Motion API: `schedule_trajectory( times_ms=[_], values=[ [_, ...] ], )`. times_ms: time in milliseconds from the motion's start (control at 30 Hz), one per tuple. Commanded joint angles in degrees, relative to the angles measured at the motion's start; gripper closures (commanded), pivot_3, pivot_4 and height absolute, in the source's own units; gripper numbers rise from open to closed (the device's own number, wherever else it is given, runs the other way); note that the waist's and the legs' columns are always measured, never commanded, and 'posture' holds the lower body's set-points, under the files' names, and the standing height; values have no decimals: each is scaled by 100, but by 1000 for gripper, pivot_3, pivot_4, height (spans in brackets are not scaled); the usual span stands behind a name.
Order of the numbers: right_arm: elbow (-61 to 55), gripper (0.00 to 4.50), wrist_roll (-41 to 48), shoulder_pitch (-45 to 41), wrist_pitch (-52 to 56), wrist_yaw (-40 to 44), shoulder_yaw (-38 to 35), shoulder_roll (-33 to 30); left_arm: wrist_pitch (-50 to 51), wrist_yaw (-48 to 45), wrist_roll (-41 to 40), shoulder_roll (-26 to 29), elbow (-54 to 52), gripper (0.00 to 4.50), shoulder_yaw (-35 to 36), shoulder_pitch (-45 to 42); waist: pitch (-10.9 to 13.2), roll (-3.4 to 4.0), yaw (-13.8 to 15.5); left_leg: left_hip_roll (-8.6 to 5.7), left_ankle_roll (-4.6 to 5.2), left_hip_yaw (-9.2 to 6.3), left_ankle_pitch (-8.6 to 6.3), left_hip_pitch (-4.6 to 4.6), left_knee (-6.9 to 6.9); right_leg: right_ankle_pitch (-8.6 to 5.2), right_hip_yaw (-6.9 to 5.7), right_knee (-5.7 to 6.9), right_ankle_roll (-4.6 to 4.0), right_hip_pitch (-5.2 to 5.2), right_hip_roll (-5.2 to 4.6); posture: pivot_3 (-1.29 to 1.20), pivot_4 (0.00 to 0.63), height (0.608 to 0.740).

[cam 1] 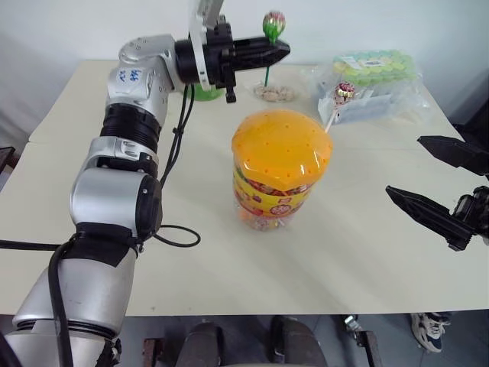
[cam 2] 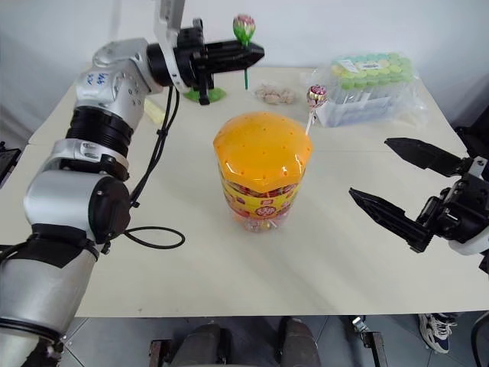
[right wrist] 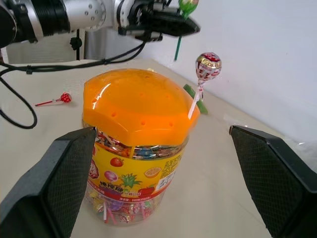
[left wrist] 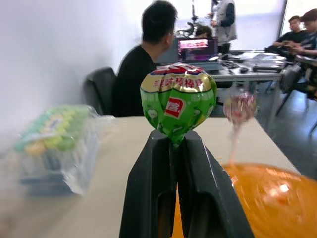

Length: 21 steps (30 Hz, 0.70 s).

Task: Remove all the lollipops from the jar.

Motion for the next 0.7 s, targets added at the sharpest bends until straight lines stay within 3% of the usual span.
schedule_trajectory(
  times_ms=[33, 233, 433, 533, 700],
  values=[
    [22, 0, 79, -94, -109, 113, 7, -77, 246, 829, 253, 368, -102, 4468, 80, -511, 0, -1, -3, 0, 0, 0, 0, 0, 0, 0, 0, 0, 0, 0, 0, 0, 150, 740],
    [276, 0, -11, -342, -141, 320, 264, -186, 1470, 1438, 911, 1092, 54, 4468, -334, -667, 0, 0, -24, 0, 0, 4, 0, 7, -7, 0, 5, 1, 0, 0, 1, 0, 150, 740],
    [431, 0, -93, -539, -181, 435, 545, -107, 3156, 1295, 1556, 1998, -885, 4468, -1023, 136, 0, 0, -27, 3, 0, 7, 0, 4, -8, -1, 8, 3, 0, -5, 3, 0, 150, 740],
    [477, 0, -109, -563, -181, 489, 644, -81, 4134, 1115, 1664, 2500, -1938, 4468, -1313, 981, 3, -5, -6, 3, 0, 5, 0, -3, -3, 0, 6, 4, 0, -8, 2, 0, 150, 740],
    [698, 0, -155, -867, -178, 559, 926, -130, 6067, 644, 1229, 3861, -4565, 4468, -1584, 3174, 4, -5, -98, 9, -2, 23, -1, 6, -8, -1, 29, 9, -1, -16, 7, 0, 150, 740]
  ],
)
